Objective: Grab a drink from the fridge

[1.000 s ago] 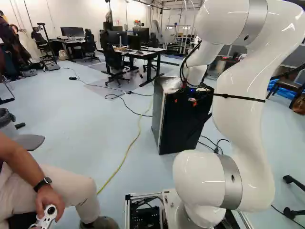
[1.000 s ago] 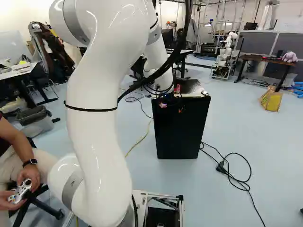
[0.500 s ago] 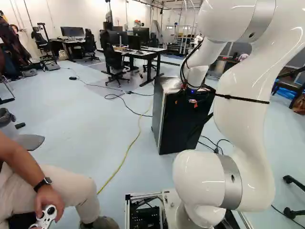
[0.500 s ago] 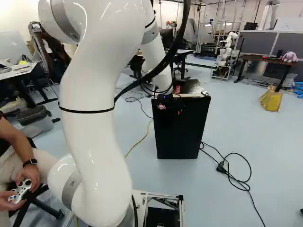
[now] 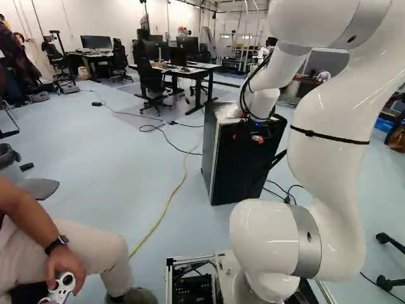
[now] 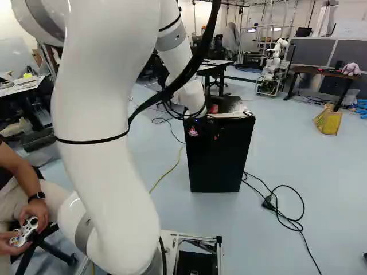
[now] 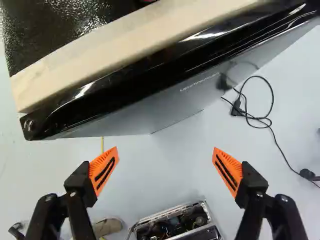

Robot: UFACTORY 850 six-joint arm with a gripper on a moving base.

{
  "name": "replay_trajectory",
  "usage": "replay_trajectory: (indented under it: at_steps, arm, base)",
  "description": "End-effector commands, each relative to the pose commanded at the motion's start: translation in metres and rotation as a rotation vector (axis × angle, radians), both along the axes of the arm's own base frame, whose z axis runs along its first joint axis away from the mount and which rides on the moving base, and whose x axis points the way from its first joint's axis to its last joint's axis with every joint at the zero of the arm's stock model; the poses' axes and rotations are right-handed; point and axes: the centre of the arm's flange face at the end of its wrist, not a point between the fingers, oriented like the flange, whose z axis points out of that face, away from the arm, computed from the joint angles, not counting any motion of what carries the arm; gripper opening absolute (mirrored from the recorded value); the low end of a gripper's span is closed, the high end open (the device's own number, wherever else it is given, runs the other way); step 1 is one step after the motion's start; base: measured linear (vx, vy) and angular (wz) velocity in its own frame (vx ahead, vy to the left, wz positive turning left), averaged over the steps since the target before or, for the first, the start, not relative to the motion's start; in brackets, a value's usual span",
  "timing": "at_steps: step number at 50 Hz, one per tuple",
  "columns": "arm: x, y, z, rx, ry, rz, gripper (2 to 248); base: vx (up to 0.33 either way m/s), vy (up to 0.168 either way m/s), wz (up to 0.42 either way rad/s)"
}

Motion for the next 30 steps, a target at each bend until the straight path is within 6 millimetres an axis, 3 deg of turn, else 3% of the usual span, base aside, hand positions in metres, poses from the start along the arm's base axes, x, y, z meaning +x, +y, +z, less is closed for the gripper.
replay_trajectory:
  at_steps: [30]
  arm:
    - [-0.039, 0.012, 0.017, -0.103, -0.259, -0.01, 247]
  base:
    - [0.0, 0.0, 0.0]
